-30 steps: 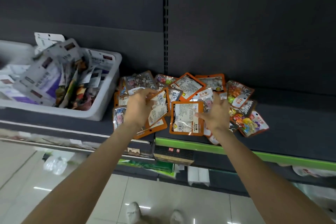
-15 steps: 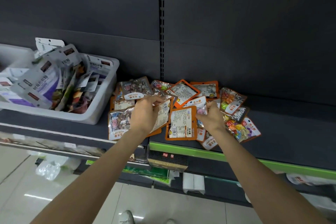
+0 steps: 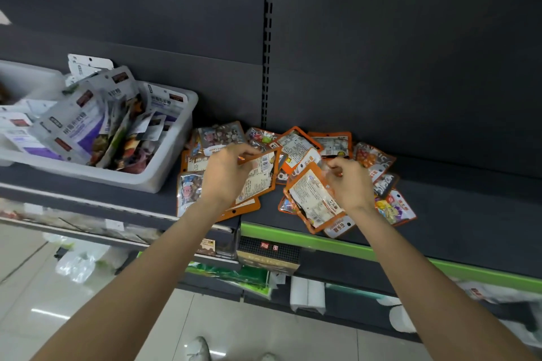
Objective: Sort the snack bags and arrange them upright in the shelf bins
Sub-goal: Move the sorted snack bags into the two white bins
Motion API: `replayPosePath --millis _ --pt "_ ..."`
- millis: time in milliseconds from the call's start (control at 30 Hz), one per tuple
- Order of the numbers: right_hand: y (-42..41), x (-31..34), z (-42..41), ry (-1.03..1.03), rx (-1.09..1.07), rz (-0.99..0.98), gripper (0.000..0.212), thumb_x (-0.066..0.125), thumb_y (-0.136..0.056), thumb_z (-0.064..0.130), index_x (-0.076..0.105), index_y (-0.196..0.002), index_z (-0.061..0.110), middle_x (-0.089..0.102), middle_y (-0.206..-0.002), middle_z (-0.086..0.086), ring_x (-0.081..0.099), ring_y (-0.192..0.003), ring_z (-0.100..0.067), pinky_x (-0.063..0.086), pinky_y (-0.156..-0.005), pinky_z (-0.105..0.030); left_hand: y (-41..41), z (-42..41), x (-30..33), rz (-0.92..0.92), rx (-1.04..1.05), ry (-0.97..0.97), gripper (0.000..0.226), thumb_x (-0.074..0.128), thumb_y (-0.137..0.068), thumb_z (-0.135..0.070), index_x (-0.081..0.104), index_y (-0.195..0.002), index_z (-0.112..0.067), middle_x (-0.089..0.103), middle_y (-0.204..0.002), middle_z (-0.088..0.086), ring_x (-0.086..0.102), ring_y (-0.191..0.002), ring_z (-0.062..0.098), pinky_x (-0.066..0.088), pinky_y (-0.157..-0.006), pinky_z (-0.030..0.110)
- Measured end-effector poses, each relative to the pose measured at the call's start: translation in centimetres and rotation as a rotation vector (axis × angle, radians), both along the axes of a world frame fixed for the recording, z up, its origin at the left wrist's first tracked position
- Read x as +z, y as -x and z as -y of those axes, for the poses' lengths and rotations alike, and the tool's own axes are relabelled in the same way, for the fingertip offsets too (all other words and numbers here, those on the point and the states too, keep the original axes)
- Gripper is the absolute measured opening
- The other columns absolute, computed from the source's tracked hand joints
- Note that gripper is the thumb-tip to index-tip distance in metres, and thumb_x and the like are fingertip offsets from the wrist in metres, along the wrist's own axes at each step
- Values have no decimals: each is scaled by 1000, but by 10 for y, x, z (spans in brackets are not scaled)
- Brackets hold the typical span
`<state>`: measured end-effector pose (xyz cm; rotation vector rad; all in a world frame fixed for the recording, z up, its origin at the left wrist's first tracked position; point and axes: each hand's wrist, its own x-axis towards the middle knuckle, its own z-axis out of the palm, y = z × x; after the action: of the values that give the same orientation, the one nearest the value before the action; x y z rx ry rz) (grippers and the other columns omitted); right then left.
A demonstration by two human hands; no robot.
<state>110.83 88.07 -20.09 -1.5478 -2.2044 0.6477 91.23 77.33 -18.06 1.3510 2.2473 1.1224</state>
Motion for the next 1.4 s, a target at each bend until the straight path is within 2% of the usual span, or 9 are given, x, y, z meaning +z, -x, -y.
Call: replayPosePath --millis 233,467,567,800,933,1000,1133,1267,1400 --pt "8 25 15 -167 122 198 14 58 -93 25 67 -102 21 71 -91 -4 66 -83 -23 53 -67 -34 2 11 20 -140 -46 9 18 66 -87 -14 70 -104 -20 68 -105 -1 63 -92 13 51 -79 27" --pt "34 41 34 -230 157 94 11 56 -94 24 65 -95 18 69 -85 -2 65 -77 -22 49 -59 -32 34 50 30 -162 -17 -82 18 68 -85 -10 71 -101 -19 66 -103 1 64 -91 16 52 -84 33" --pt "63 59 47 -235 211 2 9 56 -93 22 64 -89 19 67 -78 0 62 -73 -20 46 -59 -34 62 79 39 -223 32 -97 18 67 -86 -10 72 -101 -18 66 -99 2 63 -89 15 49 -82 27" --pt "175 100 104 -234 382 -142 8 57 -91 24 62 -85 22 65 -79 6 63 -73 -14 51 -66 -35 151 163 70 -190 156 -167 17 63 -88 -6 72 -100 -15 63 -93 -2 59 -82 10 42 -69 8" --pt "258 118 150 -235 444 -208 9 59 -90 22 62 -82 19 66 -78 5 62 -76 -16 51 -70 -38 223 216 85 -180 236 -212 17 64 -87 -8 73 -97 -18 62 -91 -5 57 -80 7 40 -70 3" --pt "301 123 177 -245 472 -226 9 59 -91 22 62 -83 18 66 -80 6 61 -79 -13 51 -73 -39 263 244 91 -203 251 -214 16 64 -87 -9 74 -96 -17 61 -89 -7 56 -79 7 39 -70 4" --pt "386 128 226 -251 493 -243 8 59 -92 21 66 -89 18 68 -86 7 61 -82 -8 50 -74 -33 345 290 101 -214 265 -198 15 63 -88 -10 74 -97 -16 60 -90 -8 56 -84 8 40 -75 18" --pt "463 124 259 -217 493 -265 13 61 -89 18 60 -78 24 64 -76 12 62 -78 -11 52 -74 -41 421 320 104 -197 287 -213 16 63 -88 -9 74 -97 -15 58 -86 -13 55 -83 6 37 -75 16" --pt "532 122 281 -210 461 -303 16 62 -87 17 59 -76 27 65 -77 12 63 -79 -12 52 -74 -39 492 330 97 -139 290 -176 17 61 -90 -11 74 -98 -17 63 -92 -8 58 -89 10 38 -76 20"
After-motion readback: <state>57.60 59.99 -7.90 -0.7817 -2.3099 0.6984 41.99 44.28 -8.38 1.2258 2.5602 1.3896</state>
